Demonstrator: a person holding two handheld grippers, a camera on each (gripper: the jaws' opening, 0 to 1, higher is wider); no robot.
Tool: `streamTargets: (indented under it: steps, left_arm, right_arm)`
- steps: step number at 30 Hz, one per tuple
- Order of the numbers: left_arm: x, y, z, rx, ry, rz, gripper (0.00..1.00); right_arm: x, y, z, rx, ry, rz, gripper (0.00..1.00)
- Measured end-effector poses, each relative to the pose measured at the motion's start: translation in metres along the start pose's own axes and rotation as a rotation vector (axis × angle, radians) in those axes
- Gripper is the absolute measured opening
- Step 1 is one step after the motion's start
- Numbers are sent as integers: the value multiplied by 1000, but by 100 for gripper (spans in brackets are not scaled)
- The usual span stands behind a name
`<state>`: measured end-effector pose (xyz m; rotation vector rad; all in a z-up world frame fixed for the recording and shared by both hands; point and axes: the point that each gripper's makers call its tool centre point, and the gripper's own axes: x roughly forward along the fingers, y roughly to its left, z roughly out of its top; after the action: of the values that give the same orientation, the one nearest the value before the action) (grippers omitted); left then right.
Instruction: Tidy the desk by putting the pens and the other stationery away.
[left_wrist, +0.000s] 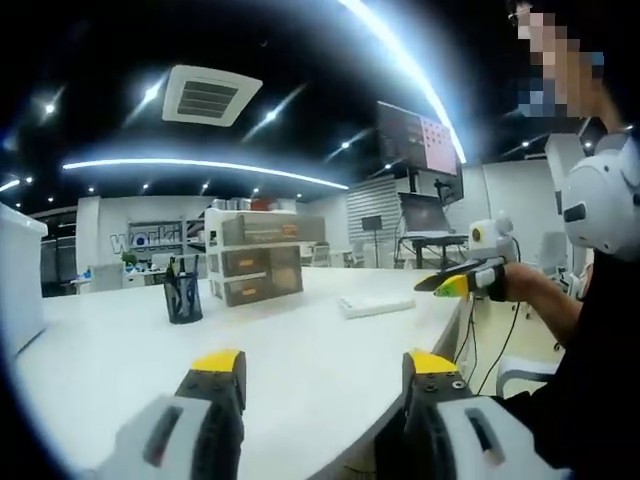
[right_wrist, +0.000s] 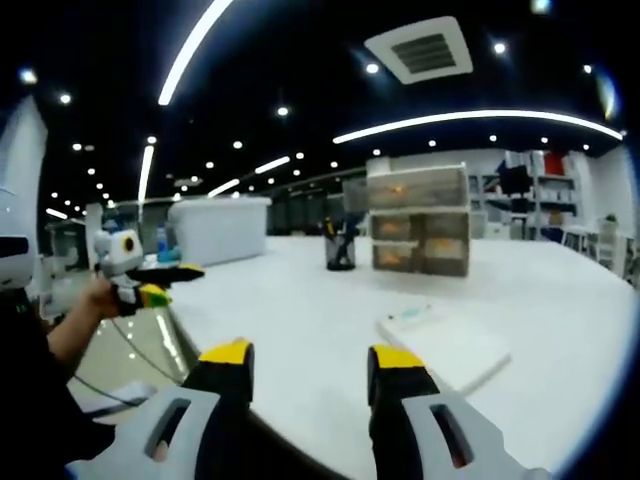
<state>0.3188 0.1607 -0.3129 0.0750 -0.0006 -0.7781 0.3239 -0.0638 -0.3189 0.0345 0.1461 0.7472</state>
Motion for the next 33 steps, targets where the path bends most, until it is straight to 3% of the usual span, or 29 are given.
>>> streamTargets:
  steps: [21, 33]
  left_arm:
    - [-2, -3, -14, -23, 22, -16, 62]
    - [-4, -9, -18, -14, 43, -25, 62]
  right_arm:
    - [7, -7, -2, -46, 54, -13, 44]
    - [12, -34, 8, -145, 127, -28, 50]
